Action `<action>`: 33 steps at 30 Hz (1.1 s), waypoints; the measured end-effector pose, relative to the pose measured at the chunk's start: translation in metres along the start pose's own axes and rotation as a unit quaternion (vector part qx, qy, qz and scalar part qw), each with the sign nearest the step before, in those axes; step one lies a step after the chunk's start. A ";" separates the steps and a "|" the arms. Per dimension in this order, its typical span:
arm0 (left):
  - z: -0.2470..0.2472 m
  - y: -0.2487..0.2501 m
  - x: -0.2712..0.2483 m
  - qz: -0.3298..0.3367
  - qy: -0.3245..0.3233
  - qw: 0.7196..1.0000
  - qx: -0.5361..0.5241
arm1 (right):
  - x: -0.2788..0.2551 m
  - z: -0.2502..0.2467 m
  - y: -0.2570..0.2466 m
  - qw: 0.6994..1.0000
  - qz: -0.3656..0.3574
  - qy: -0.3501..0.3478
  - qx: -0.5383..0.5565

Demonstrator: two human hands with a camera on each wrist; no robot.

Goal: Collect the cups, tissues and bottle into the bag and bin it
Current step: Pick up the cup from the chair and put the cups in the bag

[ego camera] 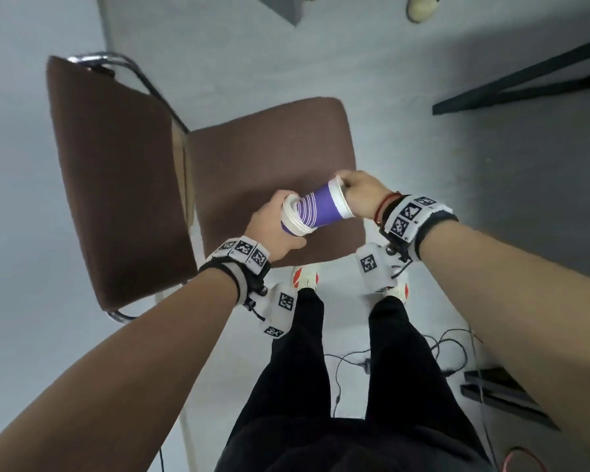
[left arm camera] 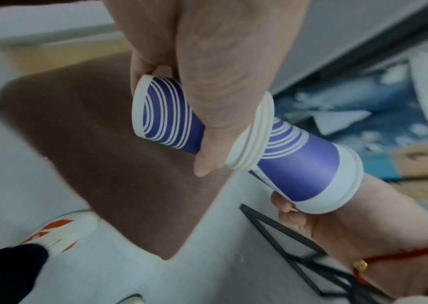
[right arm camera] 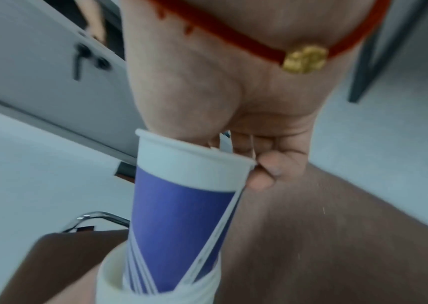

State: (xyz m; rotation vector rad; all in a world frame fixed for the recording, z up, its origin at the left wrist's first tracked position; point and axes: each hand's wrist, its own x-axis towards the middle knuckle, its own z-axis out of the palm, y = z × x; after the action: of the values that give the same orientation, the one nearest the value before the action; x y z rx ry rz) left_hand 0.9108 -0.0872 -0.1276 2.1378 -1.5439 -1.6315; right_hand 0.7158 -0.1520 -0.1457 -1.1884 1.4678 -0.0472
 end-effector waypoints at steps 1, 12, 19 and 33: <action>0.003 0.033 -0.004 0.036 -0.013 0.999 0.017 | -0.023 -0.025 -0.004 0.999 -0.017 -0.002 -0.039; 0.116 0.376 -0.044 0.278 -0.053 0.952 0.116 | -0.196 -0.279 0.038 0.951 -0.016 0.172 0.258; 0.232 0.524 -0.084 0.334 -0.117 0.926 0.130 | -0.343 -0.408 0.112 0.928 -0.008 0.264 0.263; 0.289 0.744 0.031 0.266 -0.037 0.959 0.095 | -0.375 -0.576 0.210 0.808 0.084 0.466 0.350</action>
State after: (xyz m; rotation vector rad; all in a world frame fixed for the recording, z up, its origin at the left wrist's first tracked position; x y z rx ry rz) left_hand 0.1995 -0.3410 0.1320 1.5321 -2.1316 -1.4320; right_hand 0.0718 -0.1306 0.1724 -0.3724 2.1082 -1.0940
